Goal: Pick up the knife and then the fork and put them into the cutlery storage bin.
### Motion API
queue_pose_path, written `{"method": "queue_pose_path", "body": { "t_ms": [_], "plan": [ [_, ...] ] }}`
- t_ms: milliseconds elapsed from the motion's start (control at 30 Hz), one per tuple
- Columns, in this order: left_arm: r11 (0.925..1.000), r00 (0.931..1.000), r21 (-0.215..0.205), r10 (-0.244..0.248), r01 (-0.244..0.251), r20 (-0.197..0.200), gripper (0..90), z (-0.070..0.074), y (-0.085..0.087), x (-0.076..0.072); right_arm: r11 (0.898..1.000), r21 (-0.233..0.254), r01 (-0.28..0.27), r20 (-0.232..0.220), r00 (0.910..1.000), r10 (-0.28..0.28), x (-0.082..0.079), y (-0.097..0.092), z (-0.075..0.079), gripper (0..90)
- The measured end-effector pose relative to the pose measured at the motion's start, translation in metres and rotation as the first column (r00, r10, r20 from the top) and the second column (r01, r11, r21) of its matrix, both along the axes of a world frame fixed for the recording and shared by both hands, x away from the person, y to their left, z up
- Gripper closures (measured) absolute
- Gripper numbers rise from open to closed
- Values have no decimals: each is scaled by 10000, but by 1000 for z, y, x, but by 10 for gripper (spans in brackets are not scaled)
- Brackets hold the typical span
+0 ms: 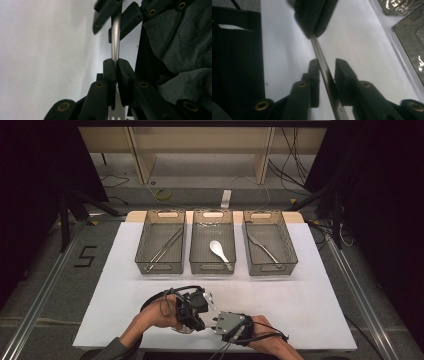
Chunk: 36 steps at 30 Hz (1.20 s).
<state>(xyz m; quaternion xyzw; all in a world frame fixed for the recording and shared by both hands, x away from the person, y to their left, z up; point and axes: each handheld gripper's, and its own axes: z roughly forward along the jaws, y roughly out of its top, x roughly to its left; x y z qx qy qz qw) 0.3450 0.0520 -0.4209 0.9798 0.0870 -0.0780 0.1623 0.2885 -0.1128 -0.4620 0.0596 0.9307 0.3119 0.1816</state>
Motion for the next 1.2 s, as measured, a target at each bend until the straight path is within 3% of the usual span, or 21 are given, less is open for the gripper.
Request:
{"method": "queue_pose_path", "body": {
  "t_ms": [100, 200, 367, 500, 633, 800, 967, 1033, 1067, 1133, 1200],
  "plan": [
    [9998, 10000, -161, 89, -90, -26, 855, 1, 2, 0, 9996, -56, -283, 19, 9996, 283, -2, 0, 0, 843],
    [9998, 9998, -97, -165, 164, -73, 844, -1, 2, 2, 9972, -241, -710, 65, 9974, 711, -4, 1, 0, 873],
    [9987, 9998, -470, 193, -188, 91, 813, 0, 3, 3, 9976, -327, -610, 30, 9981, 611, -3, 0, 0, 877],
    [9894, 9940, -1122, 980, -922, 479, 660, 8, 9, 7, 9991, -293, -316, 80, 9995, 318, 0, -5, 1, 877],
    [9732, 9787, -1658, 1776, -1593, 1025, 483, 15, 15, 10, 9997, -247, 93, 92, 9999, -91, 5, -10, 3, 877],
    [9308, 9468, -2809, 2836, -2338, 1519, 344, 24, 22, 13, 9964, -88, 843, 342, 9959, -839, 16, -23, 6, 877],
    [8738, 9067, -4015, 3742, -2743, 1948, 268, 32, 31, 14, 9871, 102, 1597, 352, 9865, -1599, 30, -43, 8, 877],
    [8507, 8908, -4454, 4026, -2791, 2109, 243, 34, 35, 13, 9788, 167, 2040, 340, 9783, -2045, 36, -51, 10, 877],
    [8362, 8810, -4694, 4205, -2835, 2170, 232, 34, 38, 13, 9749, 272, 2211, 347, 9744, -2219, 40, -56, 11, 877],
    [7986, 8629, -5198, 4616, -3032, 2058, 216, 32, 43, 12, 9641, 539, 2600, 316, 9646, -2619, 45, -67, 15, 877],
    [7706, 8382, -5522, 5009, -3183, 2157, 211, 28, 48, 11, 9512, 842, 2967, 308, 9534, -3001, 50, -77, 21, 877]
  ]
}}
